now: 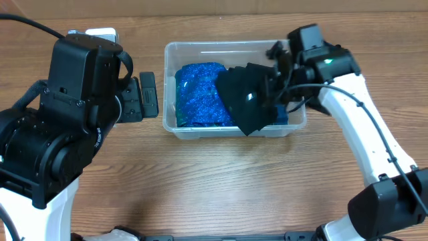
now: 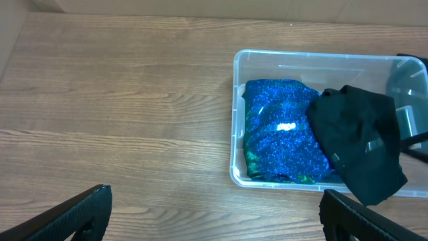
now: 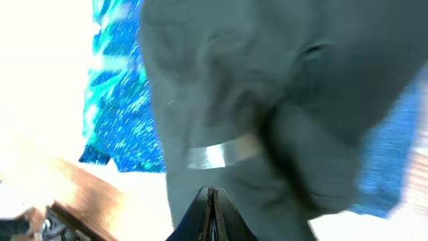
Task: Pack container
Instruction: 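Place the smaller black garment into the bin's right side and release, then grasp the remaining black garment at the bin's right edge with the right gripper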
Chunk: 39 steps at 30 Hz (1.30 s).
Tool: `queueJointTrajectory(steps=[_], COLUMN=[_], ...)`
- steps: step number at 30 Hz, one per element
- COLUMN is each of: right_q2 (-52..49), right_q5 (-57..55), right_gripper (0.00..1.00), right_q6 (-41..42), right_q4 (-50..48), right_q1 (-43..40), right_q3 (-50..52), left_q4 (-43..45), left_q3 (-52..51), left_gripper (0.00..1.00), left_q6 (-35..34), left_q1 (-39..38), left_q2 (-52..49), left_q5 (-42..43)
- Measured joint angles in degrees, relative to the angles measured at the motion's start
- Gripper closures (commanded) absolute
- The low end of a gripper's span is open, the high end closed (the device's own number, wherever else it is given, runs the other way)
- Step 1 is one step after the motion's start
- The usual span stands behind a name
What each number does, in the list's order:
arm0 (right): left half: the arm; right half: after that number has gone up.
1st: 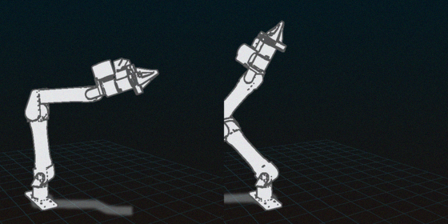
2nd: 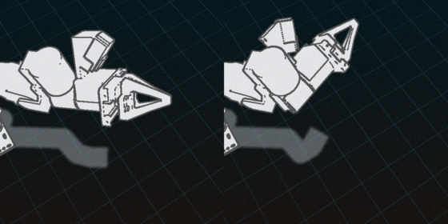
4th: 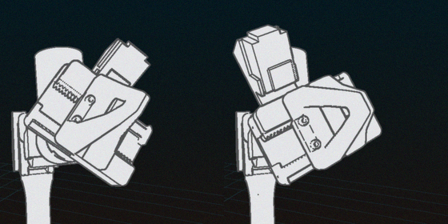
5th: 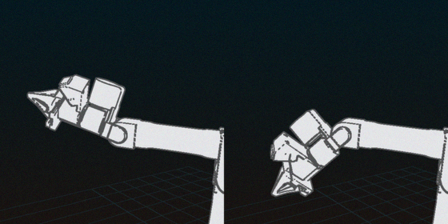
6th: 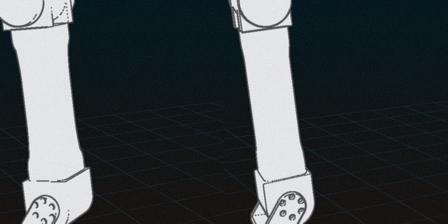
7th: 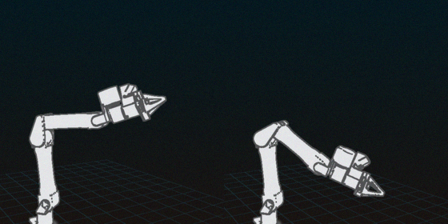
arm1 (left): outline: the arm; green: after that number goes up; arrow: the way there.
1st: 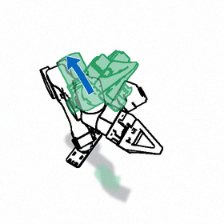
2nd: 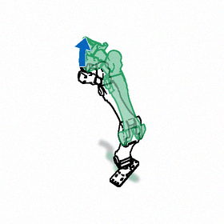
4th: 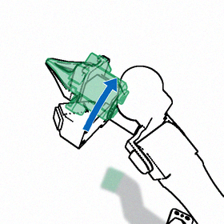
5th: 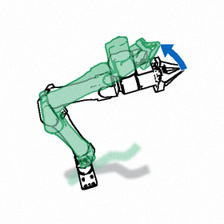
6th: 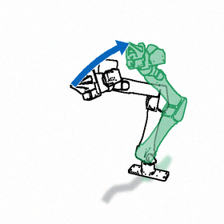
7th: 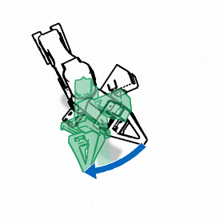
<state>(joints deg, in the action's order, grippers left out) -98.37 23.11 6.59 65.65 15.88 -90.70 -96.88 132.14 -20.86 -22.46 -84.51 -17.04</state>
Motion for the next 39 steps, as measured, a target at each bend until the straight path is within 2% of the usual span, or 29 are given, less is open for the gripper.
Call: queueJointTrajectory(steps=[3,7,14,15,17,19,21,24,31,33,35,37,39], right_q2=[0.0,-0.2,-3.2,-3.6,-3.8,-3.8,-3.7,-2.1,7.3,8.8,8.9,7.5,5.7], right_q5=[0.0,-2.5,-6.1,-6.6,-6.9,-6.8,-6.4,-5.6,-6.0,-6.0,-6.0,-6.1,-6.1], right_gripper=[0.96,0.96,0.96,0.92,0.89,0.75,0.67,0.48,0.30,0.23,0.07,0.01,0.00], right_q6=[-0.1,3.0,6.7,7.0,7.2,7.6,7.6,8.3,8.2,8.2,8.2,8.6,9.1], right_q4=[-3.2,-12.6,-22.3,-23.2,-23.7,-23.2,-22.5,-20.7,-19.1,-19.1,-19.0,-18.7,-18.7], right_q1=[3.9,7.5,6.6,6.6,6.6,6.6,6.6,6.6,3.6,0.4,-2.1,-8.4,-13.8], right_q3=[3.7,11.1,17.5,17.7,17.6,16.9,15.3,10.4,-0.7,-1.4,-1.5,-1.5,-1.4], left_q4=[0.0,0.0,0.0,0.0,0.0,0.0,0.0,0.0,0.0,0.0,0.0,0.0,0.0], left_q3=[0.0,0.0,0.0,0.0,0.0,0.0,0.0,0.0,0.0,0.0,0.0,0.0,0.0], left_gripper=[0.00,0.00,0.00,0.00,0.00,0.00,0.00,0.00,0.00,0.00,0.00,0.00,0.00], left_q6=[0.0,0.0,0.0,0.0,0.0,0.0,0.0,0.0,0.0,0.0,0.0,0.0,0.0], left_q1=[0.0,0.0,0.0,0.0,0.0,0.0,0.0,0.0,0.0,0.0,0.0,0.0,0.0], left_q2=[0.0,0.0,0.0,0.0,0.0,0.0,0.0,0.0,0.0,0.0,0.0,0.0,0.0], left_q5=[0.0,0.0,0.0,0.0,0.0,0.0,0.0,0.0,0.0,0.0,0.0,0.0,0.0])
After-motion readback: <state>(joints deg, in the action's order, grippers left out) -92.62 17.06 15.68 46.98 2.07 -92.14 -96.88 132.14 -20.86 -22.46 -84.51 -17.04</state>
